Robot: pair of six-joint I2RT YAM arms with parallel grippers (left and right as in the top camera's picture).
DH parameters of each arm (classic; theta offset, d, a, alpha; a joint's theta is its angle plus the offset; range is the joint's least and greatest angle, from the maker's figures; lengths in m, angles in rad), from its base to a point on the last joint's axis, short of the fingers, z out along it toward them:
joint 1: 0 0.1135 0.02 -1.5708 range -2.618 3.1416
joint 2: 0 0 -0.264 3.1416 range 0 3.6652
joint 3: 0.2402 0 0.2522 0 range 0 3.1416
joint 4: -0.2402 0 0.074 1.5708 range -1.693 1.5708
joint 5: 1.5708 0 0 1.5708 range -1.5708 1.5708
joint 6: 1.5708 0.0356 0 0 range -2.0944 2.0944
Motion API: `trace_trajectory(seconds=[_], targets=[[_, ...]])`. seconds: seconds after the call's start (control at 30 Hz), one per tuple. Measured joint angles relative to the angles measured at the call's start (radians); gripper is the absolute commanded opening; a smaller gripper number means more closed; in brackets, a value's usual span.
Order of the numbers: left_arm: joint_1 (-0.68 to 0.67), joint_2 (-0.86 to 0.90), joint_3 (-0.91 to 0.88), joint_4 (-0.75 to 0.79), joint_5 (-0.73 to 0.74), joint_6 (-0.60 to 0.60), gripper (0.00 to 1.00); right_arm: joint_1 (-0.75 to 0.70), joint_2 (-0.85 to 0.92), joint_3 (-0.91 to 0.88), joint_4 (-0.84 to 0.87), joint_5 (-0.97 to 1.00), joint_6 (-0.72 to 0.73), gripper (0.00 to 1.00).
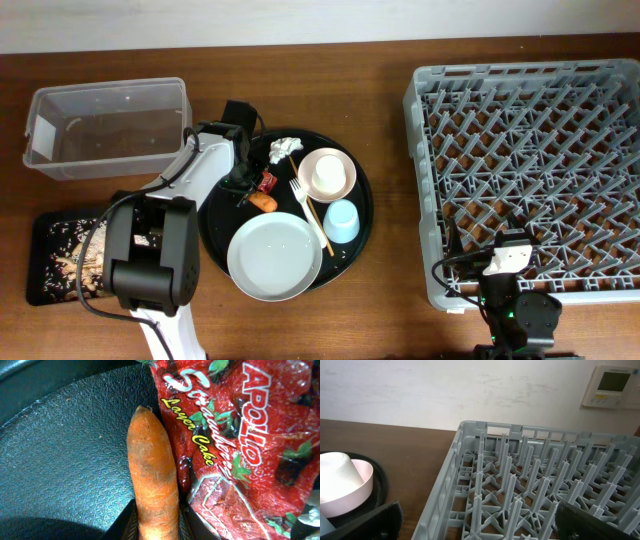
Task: Sort waste into correct bins and load items into the dishwasher rack
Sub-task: 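Grasp the orange carrot on the round tray with the left gripper, then place the carrot onto the black rectangular tray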
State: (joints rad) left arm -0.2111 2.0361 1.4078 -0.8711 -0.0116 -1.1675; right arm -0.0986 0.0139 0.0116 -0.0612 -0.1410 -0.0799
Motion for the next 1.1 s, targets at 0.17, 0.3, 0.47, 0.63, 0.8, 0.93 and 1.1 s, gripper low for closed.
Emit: trace_trajectory(seconds=[0.17, 0.3, 0.47, 0.63, 0.8, 0.93, 1.1], targets=[[0.000, -0.022, -0.007, -0.008, 0.000, 0.008, 0.19, 0.000, 0.000, 0.000, 0.000, 0.000, 0.001, 0.99], [0.000, -0.084, -0.010, -0.031, 0.000, 0.023, 0.19, 0.000, 0.000, 0.000, 0.000, 0.000, 0.000, 0.99], [0.000, -0.179, -0.010, -0.045, 0.000, 0.046, 0.19, 0.000, 0.000, 0.000, 0.000, 0.000, 0.001, 0.99], [0.000, -0.228, -0.010, -0.080, 0.000, 0.075, 0.19, 0.000, 0.000, 0.000, 0.000, 0.000, 0.000, 0.99], [0.011, -0.272, -0.010, -0.187, 0.002, 0.098, 0.19, 0.000, 0.000, 0.000, 0.000, 0.000, 0.000, 0.99], [0.106, -0.278, -0.011, -0.277, 0.000, 0.106, 0.19, 0.000, 0.000, 0.000, 0.000, 0.000, 0.001, 0.99], [0.296, -0.279, -0.011, -0.330, -0.001, 0.109, 0.20, 0.000, 0.000, 0.000, 0.000, 0.000, 0.001, 0.99]])
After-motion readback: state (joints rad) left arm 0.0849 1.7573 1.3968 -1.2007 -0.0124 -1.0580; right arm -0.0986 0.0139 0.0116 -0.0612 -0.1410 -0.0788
